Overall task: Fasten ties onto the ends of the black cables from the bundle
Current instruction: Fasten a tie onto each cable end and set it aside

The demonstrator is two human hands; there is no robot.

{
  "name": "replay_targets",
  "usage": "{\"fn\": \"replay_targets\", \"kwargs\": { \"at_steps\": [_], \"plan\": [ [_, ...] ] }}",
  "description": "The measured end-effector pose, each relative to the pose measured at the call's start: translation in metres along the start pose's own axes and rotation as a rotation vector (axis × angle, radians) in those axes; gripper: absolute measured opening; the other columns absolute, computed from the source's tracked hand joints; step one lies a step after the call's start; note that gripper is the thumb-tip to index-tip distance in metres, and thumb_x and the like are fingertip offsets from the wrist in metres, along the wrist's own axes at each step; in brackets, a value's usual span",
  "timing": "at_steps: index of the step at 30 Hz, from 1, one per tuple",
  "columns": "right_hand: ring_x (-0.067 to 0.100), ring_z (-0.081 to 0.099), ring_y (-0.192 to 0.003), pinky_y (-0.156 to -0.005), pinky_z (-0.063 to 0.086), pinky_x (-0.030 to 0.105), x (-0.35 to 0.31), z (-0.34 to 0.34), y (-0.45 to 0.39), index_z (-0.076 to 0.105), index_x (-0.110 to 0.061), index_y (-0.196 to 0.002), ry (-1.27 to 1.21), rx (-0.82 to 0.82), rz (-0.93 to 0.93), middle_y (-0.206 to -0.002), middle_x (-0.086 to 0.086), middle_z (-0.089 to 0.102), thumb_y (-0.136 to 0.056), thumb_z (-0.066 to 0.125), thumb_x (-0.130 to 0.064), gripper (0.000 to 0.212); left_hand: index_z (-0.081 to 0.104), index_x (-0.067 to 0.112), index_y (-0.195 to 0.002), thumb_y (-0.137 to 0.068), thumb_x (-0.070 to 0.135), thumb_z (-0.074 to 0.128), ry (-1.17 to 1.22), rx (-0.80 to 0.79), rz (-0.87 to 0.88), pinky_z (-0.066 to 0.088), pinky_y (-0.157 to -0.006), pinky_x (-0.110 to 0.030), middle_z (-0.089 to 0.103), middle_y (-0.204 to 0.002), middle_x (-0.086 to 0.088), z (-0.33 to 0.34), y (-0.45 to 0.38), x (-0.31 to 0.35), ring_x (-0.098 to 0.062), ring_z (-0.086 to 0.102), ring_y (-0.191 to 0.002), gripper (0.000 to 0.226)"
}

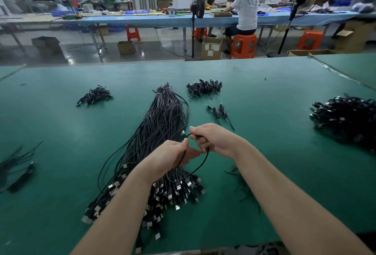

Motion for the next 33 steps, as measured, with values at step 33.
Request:
{"fn": "replay_targets", "kwargs": {
  "at_steps": [33],
  "plan": [
    [0.012,0.029,-0.055,-0.056,0.026,0.028,0.03,0.037,0.011,0.075,-0.019,-0.083,0.024,-0.045,-0.216,-0.056,-0.007,0.039,-0.092,0.058,-0.048,0.035,0.059,0.001,-0.13,-0.092,0.042,0.055,0.827,0.105,0.359,0.058,-0.086,-0.055,0.064,-0.13,-0.026,-0.015,-0.007,0.029,-0.044,0.062,-0.12,0.056]
  ]
}}
Point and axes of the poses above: each hand's wrist, its own y-axis away from the middle knuckle, its own z-axis out of the palm, x = y × z, the point moved 6 cm from there along -y, towards the middle knuckle
